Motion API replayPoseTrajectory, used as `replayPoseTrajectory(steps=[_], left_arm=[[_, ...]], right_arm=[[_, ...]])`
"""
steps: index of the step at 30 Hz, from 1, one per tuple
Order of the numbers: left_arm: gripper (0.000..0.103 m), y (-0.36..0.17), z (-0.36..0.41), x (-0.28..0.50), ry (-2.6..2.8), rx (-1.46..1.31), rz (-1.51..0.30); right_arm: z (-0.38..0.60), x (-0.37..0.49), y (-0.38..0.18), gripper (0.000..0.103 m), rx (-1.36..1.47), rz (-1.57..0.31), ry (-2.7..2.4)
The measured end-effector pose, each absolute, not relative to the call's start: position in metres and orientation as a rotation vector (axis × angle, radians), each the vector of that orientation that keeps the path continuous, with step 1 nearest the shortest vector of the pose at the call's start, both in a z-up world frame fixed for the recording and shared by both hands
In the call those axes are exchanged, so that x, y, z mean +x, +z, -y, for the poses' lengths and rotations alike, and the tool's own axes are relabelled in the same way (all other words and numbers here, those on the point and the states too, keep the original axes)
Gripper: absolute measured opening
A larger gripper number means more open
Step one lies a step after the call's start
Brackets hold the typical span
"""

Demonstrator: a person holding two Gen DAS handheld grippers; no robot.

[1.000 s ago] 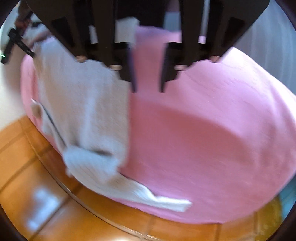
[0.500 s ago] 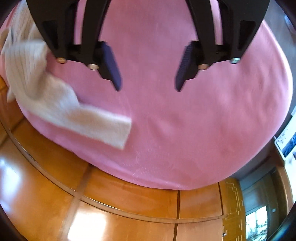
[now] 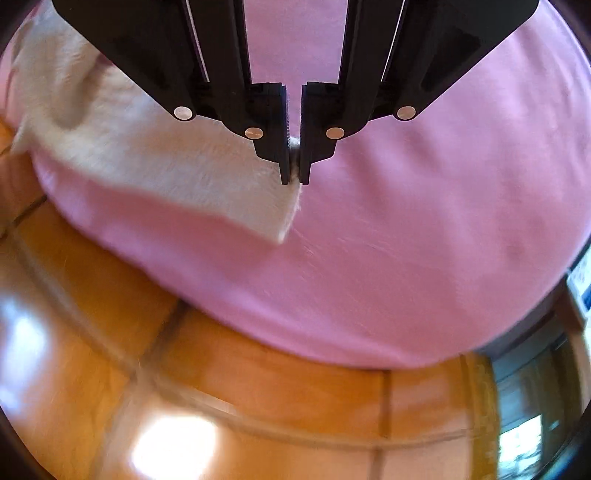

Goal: Fold small clothes

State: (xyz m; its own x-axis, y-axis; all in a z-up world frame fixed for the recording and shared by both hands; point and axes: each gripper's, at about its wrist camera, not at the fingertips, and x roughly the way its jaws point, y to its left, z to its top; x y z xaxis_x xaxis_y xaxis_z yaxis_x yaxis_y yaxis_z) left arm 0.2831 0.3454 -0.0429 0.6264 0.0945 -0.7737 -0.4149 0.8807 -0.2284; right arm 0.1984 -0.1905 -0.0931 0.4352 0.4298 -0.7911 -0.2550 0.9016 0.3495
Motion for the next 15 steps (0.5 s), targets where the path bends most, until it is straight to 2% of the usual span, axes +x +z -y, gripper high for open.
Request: replayPoseTrajectory(steps=[8, 12, 15], left_arm=[[0.003, 0.012, -0.447, 0.152, 0.611, -0.436, -0.671], [0.003, 0.006, -0.478, 0.099, 0.774, -0.459, -0.685], [0.003, -0.010, -0.482, 0.085, 0.812, -0.446, -0.727]], right_arm=[[0.113, 0.314, -0.102, 0.042, 0.138, -1.019, 0.518], [0.096, 0.356, -0.095, 0.042, 0.188, -0.980, 0.442], [0.108, 0.351, -0.090, 0.042, 0.190, -0.972, 0.412]])
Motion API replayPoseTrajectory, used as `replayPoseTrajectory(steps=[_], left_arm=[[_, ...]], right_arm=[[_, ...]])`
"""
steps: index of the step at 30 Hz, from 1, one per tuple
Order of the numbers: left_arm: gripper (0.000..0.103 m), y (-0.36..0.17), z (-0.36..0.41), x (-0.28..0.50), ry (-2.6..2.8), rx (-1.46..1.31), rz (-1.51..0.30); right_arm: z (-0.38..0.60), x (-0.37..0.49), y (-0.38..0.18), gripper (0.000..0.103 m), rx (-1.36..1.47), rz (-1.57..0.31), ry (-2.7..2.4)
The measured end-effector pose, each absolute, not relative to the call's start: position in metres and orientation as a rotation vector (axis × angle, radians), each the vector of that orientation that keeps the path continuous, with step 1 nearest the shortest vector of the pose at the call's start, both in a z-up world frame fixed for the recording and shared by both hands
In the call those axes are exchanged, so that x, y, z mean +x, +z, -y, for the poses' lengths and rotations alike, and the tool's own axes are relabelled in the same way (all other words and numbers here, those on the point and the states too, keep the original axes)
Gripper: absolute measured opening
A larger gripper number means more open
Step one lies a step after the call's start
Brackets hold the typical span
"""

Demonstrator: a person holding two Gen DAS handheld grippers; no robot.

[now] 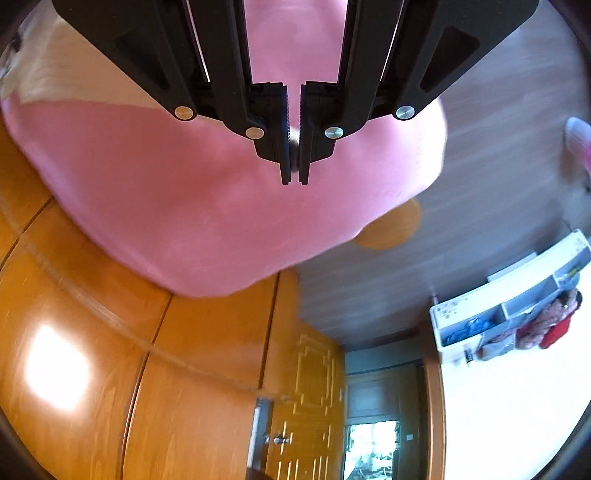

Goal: Fold small clothes

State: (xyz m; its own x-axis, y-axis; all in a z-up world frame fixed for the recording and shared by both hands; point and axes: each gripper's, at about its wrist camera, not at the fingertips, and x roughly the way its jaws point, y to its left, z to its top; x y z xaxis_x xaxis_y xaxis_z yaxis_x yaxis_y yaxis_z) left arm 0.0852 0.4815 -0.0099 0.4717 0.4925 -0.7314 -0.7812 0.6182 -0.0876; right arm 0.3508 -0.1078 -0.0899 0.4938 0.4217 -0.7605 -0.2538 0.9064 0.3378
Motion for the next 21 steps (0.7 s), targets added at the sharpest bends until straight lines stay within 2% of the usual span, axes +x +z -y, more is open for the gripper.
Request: replayPoseTrajectory(steps=[2, 5, 7, 8, 9, 10, 13, 16, 21], left_arm=[[0.003, -0.024, -0.473, 0.084, 0.781, -0.437, -0.786], [0.003, -0.030, -0.451, 0.081, 0.753, -0.417, -0.808], [0.019, -0.029, -0.435, 0.078, 0.709, -0.436, -0.790], [0.038, -0.027, -0.423, 0.079, 0.691, -0.437, -0.774], [0.051, -0.022, -0.406, 0.077, 0.669, -0.427, -0.743], [0.054, -0.019, -0.394, 0.077, 0.651, -0.416, -0.724], [0.056, -0.015, -0.348, 0.080, 0.554, -0.357, -0.708], [0.056, -0.018, -0.295, 0.087, 0.404, -0.334, -0.737], [0.056, -0.028, -0.201, 0.099, 0.176, -0.284, -0.803]], right_arm=[[0.126, 0.333, -0.087, 0.049, 0.156, -0.965, 0.394], [0.171, 0.301, -0.086, 0.052, 0.089, -0.954, 0.315], [0.219, 0.274, -0.084, 0.052, 0.083, -0.949, 0.240], [0.237, 0.262, -0.082, 0.052, 0.084, -0.946, 0.198], [0.254, 0.254, -0.081, 0.052, 0.085, -0.943, 0.158], [0.285, 0.238, -0.078, 0.052, 0.097, -0.934, 0.091], [0.359, 0.203, -0.071, 0.052, 0.118, -0.912, -0.071], [0.419, 0.180, -0.073, 0.053, 0.011, -0.905, -0.254], [0.439, 0.187, -0.093, 0.053, -0.257, -0.896, -0.336]])
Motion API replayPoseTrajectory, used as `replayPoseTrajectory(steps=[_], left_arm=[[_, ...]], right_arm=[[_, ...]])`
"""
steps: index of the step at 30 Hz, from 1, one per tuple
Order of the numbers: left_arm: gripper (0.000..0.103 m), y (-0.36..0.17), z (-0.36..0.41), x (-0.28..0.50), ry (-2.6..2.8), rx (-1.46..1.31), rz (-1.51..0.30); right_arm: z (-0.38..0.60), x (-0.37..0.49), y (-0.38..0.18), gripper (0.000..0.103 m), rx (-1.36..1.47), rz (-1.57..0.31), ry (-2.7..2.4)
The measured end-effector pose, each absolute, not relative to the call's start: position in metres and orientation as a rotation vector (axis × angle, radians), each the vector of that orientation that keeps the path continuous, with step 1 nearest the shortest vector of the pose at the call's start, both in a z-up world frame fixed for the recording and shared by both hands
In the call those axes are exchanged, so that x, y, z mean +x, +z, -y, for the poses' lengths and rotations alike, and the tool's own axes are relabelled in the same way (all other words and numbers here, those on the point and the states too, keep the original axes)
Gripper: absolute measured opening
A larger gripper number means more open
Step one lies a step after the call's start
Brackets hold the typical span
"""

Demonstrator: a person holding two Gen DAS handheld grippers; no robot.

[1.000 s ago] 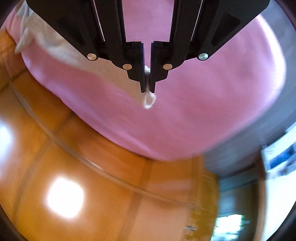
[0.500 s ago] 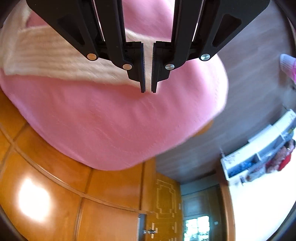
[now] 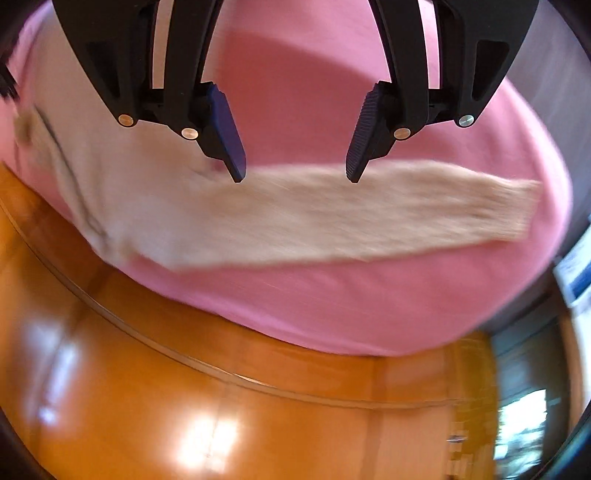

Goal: Fold small clothes

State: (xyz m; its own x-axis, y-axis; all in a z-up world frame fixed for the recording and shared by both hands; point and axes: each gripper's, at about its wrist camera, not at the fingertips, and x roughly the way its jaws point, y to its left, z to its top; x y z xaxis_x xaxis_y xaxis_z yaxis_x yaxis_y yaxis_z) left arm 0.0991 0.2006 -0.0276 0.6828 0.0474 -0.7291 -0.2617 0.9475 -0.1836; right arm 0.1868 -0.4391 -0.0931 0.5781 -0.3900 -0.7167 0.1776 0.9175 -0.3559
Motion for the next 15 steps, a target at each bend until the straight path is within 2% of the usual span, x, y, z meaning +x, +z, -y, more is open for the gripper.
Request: replayPoseTrajectory(steps=[4, 11, 12, 13, 14, 15], left_arm=[[0.056, -0.042, -0.127, 0.106, 0.042, -0.223, -0.868], [0.056, -0.065, -0.035, 0.120, -0.131, -0.134, -0.968], [0.056, -0.068, -0.021, 0.124, -0.155, -0.130, -0.978], [0.056, -0.070, -0.014, 0.128, -0.172, -0.124, -0.983], [0.056, -0.071, -0.004, 0.132, -0.193, -0.114, -0.987], [0.056, -0.072, 0.008, 0.134, -0.213, -0.103, -0.989]], right_arm=[[0.444, 0.217, -0.118, 0.054, -0.391, -0.882, -0.330], [0.477, 0.263, -0.141, 0.053, -0.312, -0.879, -0.382], [0.480, 0.269, -0.142, 0.048, -0.302, -0.881, -0.375], [0.482, 0.274, -0.143, 0.025, -0.297, -0.893, -0.368], [0.483, 0.276, -0.142, 0.008, -0.305, -0.904, -0.373], [0.483, 0.275, -0.140, 0.007, -0.315, -0.904, -0.375]])
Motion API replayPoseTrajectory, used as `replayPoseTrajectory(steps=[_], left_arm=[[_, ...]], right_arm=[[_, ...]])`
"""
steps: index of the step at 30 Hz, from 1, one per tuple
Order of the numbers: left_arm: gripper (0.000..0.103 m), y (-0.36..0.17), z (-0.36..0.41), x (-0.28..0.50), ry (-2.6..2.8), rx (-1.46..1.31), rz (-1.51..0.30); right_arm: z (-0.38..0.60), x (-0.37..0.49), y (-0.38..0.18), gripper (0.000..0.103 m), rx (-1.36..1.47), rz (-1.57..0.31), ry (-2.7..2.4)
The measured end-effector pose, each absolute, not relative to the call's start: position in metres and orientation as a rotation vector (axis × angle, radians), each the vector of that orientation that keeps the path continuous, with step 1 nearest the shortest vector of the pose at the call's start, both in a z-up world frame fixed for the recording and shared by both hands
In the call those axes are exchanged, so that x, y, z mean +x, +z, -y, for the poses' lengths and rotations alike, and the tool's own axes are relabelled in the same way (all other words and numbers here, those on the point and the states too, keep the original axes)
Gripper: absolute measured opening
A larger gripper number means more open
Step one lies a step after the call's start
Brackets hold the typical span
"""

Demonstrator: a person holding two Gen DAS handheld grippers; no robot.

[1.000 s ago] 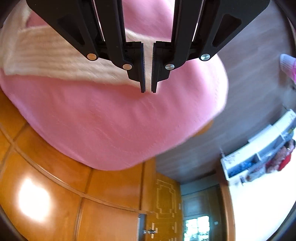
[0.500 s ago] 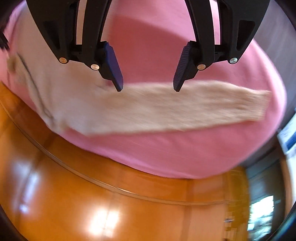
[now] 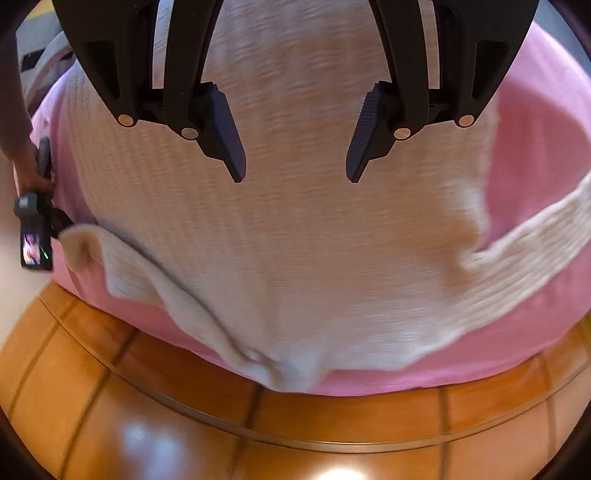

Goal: Fold small clothes

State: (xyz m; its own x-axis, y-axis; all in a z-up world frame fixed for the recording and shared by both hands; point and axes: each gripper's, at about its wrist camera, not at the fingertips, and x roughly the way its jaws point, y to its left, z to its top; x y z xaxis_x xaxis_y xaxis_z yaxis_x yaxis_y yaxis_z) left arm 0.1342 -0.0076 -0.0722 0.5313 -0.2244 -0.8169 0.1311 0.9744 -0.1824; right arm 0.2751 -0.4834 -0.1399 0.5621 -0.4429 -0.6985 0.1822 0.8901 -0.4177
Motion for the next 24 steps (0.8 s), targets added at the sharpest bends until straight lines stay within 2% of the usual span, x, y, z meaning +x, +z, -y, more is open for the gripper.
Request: replayPoseTrajectory(steps=[4, 13, 14, 15, 20, 24], left_arm=[[0.056, -0.078, 0.051, 0.152, -0.308, -0.043, -0.992], [0.056, -0.101, 0.119, 0.220, -0.448, 0.029, -1.054], [0.062, -0.101, 0.125, 0.228, -0.463, 0.023, -1.055], [0.063, -0.101, 0.130, 0.237, -0.470, 0.016, -1.055], [0.063, -0.093, 0.168, 0.298, -0.457, 0.021, -1.029], [0.063, -0.077, 0.193, 0.349, -0.399, 0.030, -0.999]], right_arm=[[0.484, 0.239, -0.100, 0.005, -0.314, -0.843, -0.317], [0.504, 0.133, 0.030, 0.004, -0.313, -0.765, -0.277], [0.508, 0.128, 0.036, 0.003, -0.313, -0.768, -0.290], [0.510, 0.124, 0.040, 0.003, -0.306, -0.777, -0.300], [0.548, 0.138, 0.039, 0.000, -0.182, -0.841, -0.338], [0.592, 0.183, 0.020, 0.000, -0.084, -0.871, -0.431]])
